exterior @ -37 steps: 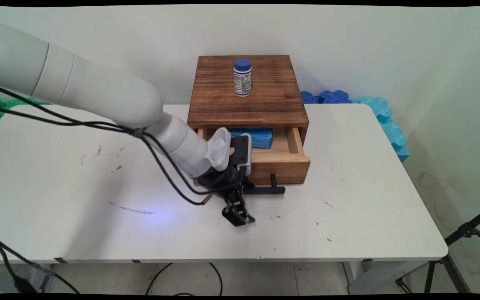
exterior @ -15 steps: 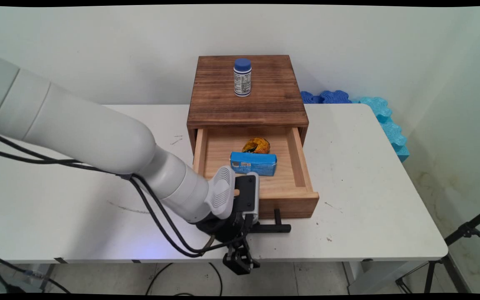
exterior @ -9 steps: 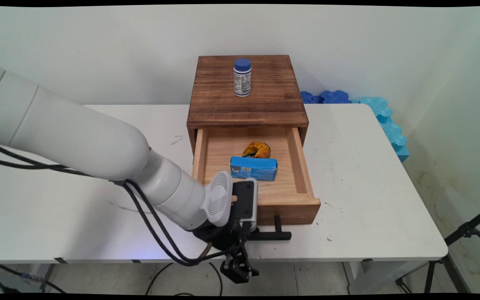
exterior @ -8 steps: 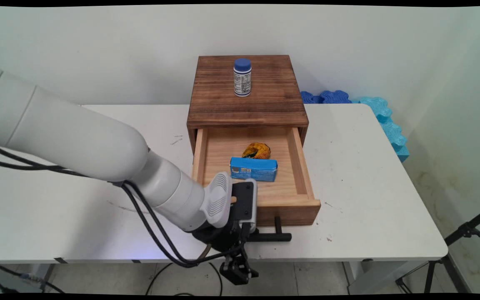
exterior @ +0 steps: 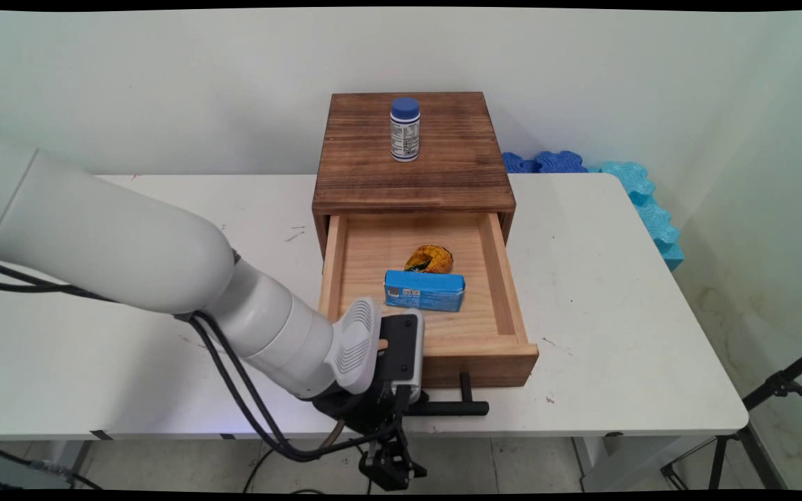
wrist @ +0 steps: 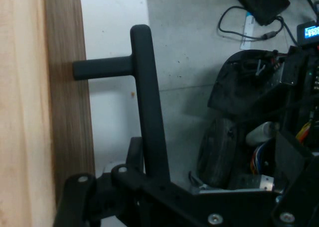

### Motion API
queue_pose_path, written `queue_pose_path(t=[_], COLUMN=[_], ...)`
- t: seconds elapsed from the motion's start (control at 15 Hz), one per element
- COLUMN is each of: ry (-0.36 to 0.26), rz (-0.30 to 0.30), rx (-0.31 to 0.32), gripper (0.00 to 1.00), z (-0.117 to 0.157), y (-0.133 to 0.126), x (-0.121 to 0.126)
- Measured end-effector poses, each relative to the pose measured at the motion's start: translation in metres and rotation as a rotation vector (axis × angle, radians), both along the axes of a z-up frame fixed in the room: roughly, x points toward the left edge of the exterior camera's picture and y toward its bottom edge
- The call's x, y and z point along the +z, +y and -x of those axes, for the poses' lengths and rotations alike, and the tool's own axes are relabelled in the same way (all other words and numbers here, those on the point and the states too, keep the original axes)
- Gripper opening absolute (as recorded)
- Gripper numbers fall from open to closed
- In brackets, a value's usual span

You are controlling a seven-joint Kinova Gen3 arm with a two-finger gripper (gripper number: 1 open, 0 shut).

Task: Open the drawer

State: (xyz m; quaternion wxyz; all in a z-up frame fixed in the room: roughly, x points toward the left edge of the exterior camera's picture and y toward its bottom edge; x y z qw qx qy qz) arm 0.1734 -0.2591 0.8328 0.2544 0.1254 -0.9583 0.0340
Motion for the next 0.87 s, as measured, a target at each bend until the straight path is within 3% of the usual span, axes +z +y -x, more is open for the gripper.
queue_pose_path(t=[0.87], ry=[0.006], rz=[0.006], rx=[-0.012], gripper=[1.0], z=[-0.006], y=[0.013], x=[0.004])
